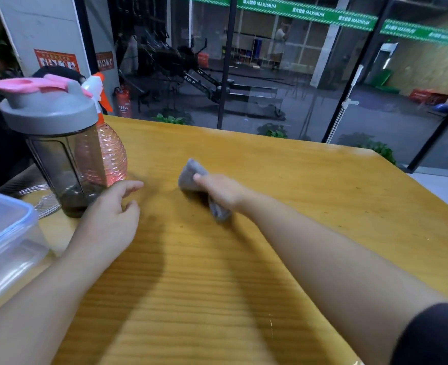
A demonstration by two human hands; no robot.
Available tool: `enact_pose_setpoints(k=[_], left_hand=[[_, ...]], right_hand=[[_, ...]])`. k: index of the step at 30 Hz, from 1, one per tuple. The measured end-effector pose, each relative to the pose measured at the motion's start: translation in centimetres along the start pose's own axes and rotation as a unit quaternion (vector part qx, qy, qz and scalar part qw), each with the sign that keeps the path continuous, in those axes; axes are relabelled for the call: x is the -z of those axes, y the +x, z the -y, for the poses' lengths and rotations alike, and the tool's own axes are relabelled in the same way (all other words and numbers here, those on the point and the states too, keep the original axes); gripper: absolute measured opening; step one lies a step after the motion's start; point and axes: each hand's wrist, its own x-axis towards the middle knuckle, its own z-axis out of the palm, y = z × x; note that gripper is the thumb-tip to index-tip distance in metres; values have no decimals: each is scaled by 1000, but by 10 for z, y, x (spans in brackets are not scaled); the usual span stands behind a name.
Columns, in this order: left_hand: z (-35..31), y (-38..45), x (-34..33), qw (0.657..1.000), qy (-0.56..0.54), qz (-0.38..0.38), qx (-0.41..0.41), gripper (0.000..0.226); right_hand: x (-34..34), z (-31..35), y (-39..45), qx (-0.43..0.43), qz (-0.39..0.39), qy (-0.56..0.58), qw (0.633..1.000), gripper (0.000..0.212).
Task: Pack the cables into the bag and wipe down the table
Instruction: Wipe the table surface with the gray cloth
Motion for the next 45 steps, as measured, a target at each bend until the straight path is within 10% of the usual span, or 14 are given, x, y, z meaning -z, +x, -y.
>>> enact_pose_setpoints(k=[3, 12, 17, 22, 26, 31, 37, 45], left_hand=[[3, 2, 0, 1000, -7, -5, 5, 34], [-17, -7, 0, 998, -23, 15, -54, 33], [-31, -21, -3, 981, 67, 85, -163, 35], [-38, -35, -17, 952, 96, 181, -226, 33], [-38, -45, -30, 934, 118, 232, -245, 33], [-39, -49, -39, 923, 124, 257, -259, 33], [-36, -51, -41, 930, 99, 250, -251, 54], [-33, -44, -37, 928, 75, 252, -266, 27]], right_hand=[[-26, 5, 1, 51, 109, -155, 980, 47], [-32, 16, -59, 51, 181, 35, 982, 34], [-7, -8, -81, 21, 40, 172, 984, 38], [44, -54, -84, -55, -199, 460, 864, 28], [91, -90, -92, -95, -386, 401, 825, 73], [117, -140, -105, -130, -492, 200, 837, 44], [110, -188, -102, -305, -311, 3, 900, 38], [89, -195, -67, -327, -162, -131, 922, 57]])
